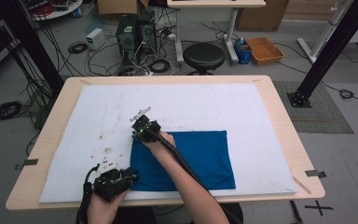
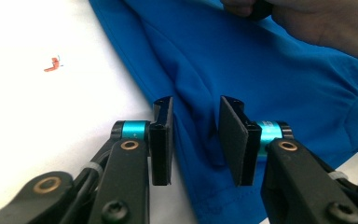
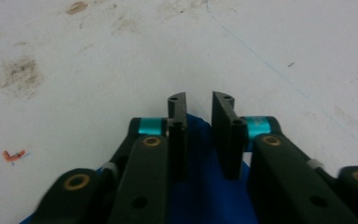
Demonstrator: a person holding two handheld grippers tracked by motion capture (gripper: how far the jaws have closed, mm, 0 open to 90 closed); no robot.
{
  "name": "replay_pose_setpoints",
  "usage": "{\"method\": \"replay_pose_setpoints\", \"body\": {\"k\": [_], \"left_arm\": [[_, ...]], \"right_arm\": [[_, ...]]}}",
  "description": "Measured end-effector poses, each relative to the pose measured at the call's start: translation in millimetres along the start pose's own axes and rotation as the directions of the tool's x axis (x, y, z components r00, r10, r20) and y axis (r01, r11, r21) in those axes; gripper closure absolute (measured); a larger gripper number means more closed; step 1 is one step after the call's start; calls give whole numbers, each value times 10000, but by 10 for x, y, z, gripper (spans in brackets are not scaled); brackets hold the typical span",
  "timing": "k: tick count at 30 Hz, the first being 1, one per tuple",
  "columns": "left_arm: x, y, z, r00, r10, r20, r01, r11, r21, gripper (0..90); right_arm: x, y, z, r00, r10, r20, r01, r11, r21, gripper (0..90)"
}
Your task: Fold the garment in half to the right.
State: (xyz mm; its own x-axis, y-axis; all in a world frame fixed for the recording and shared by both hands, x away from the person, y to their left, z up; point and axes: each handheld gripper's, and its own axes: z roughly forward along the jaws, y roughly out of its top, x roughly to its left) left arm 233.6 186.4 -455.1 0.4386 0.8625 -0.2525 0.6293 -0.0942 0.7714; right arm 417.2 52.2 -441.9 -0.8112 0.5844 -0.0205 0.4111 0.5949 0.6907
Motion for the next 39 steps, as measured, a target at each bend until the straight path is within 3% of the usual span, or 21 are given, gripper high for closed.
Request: {"method": "replay_pose_setpoints", "body": {"k": [7, 20, 21, 23, 25, 34, 35, 39], "left_arm": [[-9, 2, -4, 9998, 54, 207, -56, 10000, 81, 746], [-67, 61, -75, 9990, 251, 358, -245, 9995, -195, 848], [-64, 58, -75, 9992, 272, 293, -267, 9995, -186, 843], [-50, 54, -72, 9999, 106, -80, -108, 9997, -218, 667], [-23, 44, -83, 9998, -159, -148, 155, 9994, -304, 612], [-62, 4, -2, 9998, 3, -221, -2, 10000, 37, 530], [-76, 5, 2, 9998, 46, -188, -45, 10000, 68, 536], [-126, 6, 28, 9993, 362, -9, -362, 9991, 204, 724]], "right_arm": [[-35, 14, -72, 9990, 352, -258, -358, 9991, -239, 847], [-118, 36, -358, 9947, 711, -745, -789, 9909, -1090, 849], [-128, 34, -377, 9946, 725, -746, -804, 9906, -1103, 849], [-143, 27, -400, 9943, 765, -749, -846, 9902, -1110, 848], [-151, 20, -404, 9944, 720, -769, -806, 9901, -1150, 848], [-154, 18, -435, 9935, 787, -820, -885, 9883, -1243, 848], [-156, 17, -438, 9938, 767, -808, -864, 9885, -1238, 848], [-166, 13, -450, 9943, 704, -804, -802, 9888, -1257, 847]]}}
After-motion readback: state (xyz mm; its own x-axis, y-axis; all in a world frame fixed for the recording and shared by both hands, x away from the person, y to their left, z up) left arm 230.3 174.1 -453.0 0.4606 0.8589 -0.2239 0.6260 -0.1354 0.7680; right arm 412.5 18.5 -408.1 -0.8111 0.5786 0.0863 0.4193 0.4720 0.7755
